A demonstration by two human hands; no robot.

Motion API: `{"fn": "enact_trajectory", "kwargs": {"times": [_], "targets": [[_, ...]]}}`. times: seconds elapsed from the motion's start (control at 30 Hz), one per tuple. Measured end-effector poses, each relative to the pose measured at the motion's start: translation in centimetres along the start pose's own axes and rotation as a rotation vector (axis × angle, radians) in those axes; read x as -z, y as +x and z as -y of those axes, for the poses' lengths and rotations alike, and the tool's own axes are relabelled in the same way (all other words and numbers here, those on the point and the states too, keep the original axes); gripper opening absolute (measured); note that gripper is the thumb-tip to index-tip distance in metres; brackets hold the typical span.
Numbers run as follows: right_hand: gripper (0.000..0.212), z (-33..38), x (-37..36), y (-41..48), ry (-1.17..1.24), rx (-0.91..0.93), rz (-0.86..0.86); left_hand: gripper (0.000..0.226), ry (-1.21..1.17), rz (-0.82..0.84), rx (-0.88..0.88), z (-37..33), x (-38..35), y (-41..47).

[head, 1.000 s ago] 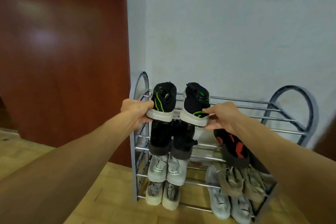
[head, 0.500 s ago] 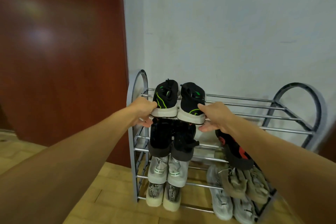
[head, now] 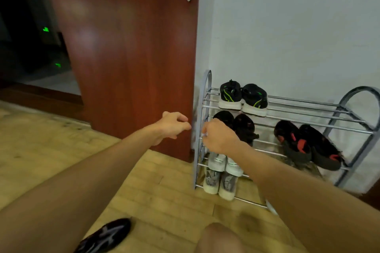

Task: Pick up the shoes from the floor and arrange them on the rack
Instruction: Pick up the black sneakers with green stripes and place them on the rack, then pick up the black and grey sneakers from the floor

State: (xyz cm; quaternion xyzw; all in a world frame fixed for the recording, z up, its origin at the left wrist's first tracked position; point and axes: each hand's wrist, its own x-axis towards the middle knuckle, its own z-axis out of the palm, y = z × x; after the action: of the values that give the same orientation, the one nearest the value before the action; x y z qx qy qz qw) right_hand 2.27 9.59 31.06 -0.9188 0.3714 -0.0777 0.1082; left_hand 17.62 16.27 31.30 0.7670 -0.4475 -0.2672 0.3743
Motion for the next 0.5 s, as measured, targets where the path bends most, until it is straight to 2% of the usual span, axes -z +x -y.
{"fn": "enact_trajectory", "kwargs": {"times": [0.23, 0.4, 0.5], "targets": [[0.03, 9.6, -6.6, -2.5, -0.113, 0.253, 0.209, 0.026, 0.205, 0.057, 0.117, 10.8, 5.3, -9.3], [0.03, 12.6, -13.9, -3.7, -0.14, 0.311, 0.364, 0.032, 0.242, 0.057, 0.293, 20.1, 5.9, -12.6], [0.034, 13.1, -18.1, -4.2, -0.074, 0.286, 0.458, 0.034, 0.208, 0.035, 0.427, 26.3, 4.9, -13.4]]}}
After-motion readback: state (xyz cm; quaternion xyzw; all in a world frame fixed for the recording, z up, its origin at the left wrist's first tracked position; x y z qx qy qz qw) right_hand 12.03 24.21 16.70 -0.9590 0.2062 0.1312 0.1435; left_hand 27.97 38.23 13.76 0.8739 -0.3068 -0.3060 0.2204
